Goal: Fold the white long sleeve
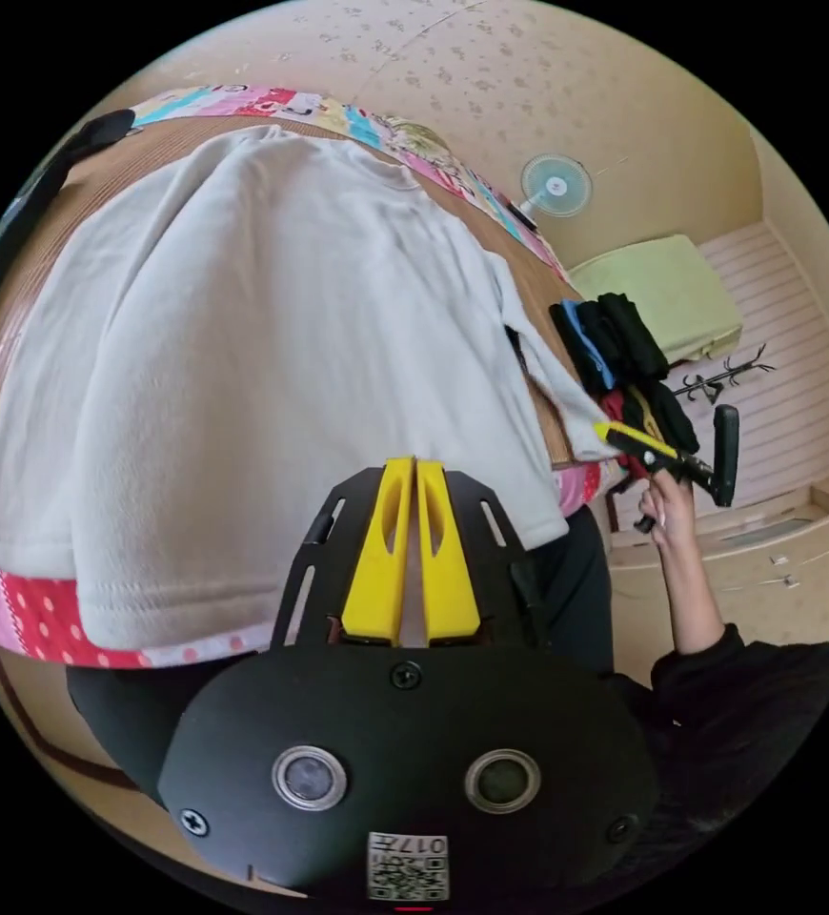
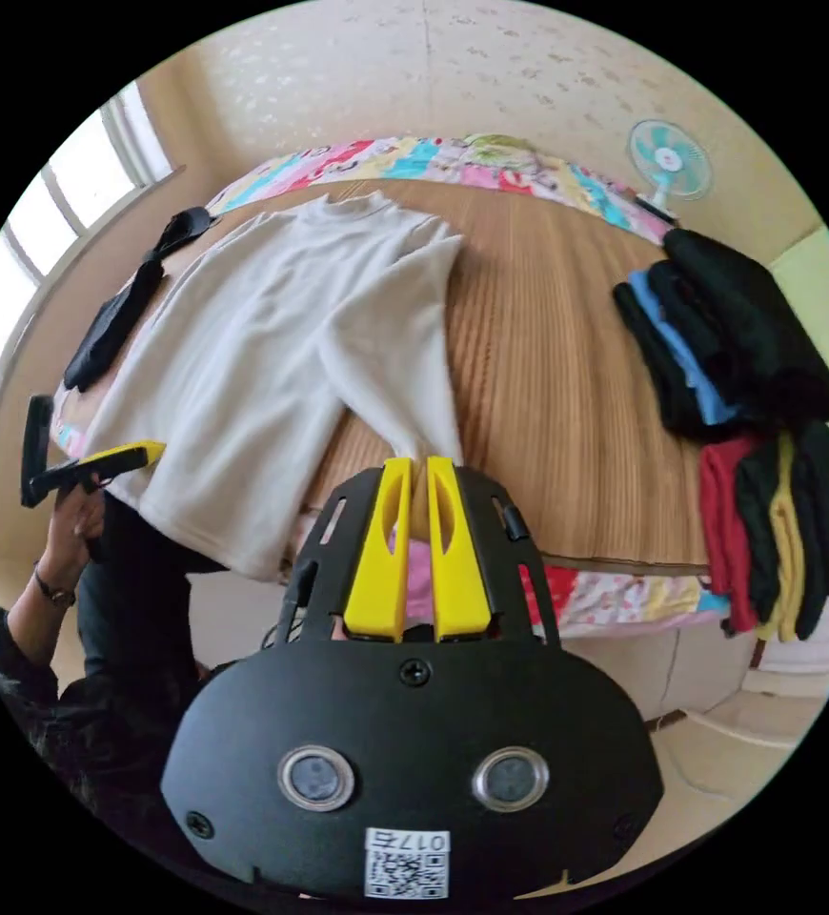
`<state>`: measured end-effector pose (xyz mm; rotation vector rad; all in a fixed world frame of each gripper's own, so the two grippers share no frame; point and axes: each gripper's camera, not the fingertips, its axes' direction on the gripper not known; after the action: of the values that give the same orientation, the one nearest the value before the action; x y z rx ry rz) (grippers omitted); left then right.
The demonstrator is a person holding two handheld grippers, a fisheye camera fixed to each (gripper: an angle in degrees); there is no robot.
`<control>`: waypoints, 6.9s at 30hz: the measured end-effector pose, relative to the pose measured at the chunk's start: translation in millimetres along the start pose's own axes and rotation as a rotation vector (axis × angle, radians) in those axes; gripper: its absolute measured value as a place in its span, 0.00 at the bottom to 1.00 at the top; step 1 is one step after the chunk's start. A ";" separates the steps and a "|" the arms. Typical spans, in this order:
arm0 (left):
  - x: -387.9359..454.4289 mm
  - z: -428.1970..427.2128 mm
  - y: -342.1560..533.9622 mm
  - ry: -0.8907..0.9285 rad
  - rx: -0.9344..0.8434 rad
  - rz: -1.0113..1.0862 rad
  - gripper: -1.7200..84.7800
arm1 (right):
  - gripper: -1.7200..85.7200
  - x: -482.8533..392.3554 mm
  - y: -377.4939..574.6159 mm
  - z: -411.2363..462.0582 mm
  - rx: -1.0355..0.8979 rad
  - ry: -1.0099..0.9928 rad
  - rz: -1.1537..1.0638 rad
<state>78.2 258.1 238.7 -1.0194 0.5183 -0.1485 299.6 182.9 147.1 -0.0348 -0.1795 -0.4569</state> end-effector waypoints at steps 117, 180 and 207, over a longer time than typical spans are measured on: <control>-56.9 -173.6 191.0 -0.095 0.273 -0.259 0.08 | 0.11 439.1 2.8 -30.1 0.253 -0.495 0.971; -181.7 -287.2 163.1 0.573 -0.062 -0.146 0.07 | 0.05 246.1 138.7 -29.2 -0.135 -1.267 0.228; -187.2 -315.7 54.6 0.116 0.430 -0.384 0.21 | 0.03 82.7 -16.9 -102.4 0.429 -0.476 0.132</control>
<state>-242.2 108.7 125.8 -0.6795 0.3678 -0.6364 381.9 124.2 61.2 0.2661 -0.7359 -0.2647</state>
